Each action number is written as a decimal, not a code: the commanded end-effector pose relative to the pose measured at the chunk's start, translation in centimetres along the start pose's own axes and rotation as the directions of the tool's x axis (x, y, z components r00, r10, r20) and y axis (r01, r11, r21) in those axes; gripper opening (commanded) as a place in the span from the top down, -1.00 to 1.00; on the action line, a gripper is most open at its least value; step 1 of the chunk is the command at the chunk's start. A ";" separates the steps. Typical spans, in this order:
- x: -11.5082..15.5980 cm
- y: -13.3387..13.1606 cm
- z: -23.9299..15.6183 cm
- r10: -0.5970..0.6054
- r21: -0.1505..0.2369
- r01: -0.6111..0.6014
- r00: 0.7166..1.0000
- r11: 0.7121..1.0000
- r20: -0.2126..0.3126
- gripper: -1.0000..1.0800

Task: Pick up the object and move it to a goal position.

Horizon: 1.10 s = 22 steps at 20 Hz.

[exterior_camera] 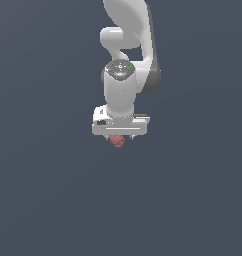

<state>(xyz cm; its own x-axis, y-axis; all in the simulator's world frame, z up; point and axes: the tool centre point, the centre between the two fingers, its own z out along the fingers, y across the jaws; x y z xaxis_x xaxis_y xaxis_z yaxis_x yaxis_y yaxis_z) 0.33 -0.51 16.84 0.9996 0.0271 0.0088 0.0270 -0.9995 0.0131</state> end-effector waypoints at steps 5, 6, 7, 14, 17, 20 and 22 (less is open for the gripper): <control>-0.1 0.8 -0.2 0.014 -0.006 -0.014 1.000 1.000 0.005 -0.92; -0.2 1.3 -0.4 0.022 -0.010 -0.022 1.000 1.000 0.007 -0.92; -0.2 1.7 -0.5 0.030 -0.013 -0.029 1.000 0.999 0.009 -0.92; -0.3 2.3 -0.6 0.035 -0.017 -0.035 0.999 0.999 0.012 -0.92; -0.5 2.3 -0.3 0.017 -0.017 -0.016 1.000 1.000 0.012 -0.92; -0.8 2.3 0.1 -0.014 -0.015 0.014 1.000 1.000 0.013 -0.92; -1.1 2.3 0.4 -0.041 -0.013 0.041 0.999 0.999 0.013 -0.92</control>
<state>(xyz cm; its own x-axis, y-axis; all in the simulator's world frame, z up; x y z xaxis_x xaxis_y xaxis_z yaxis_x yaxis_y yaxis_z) -0.51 -2.81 16.71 0.9988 0.0490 -0.0041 0.0491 -0.9984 0.0277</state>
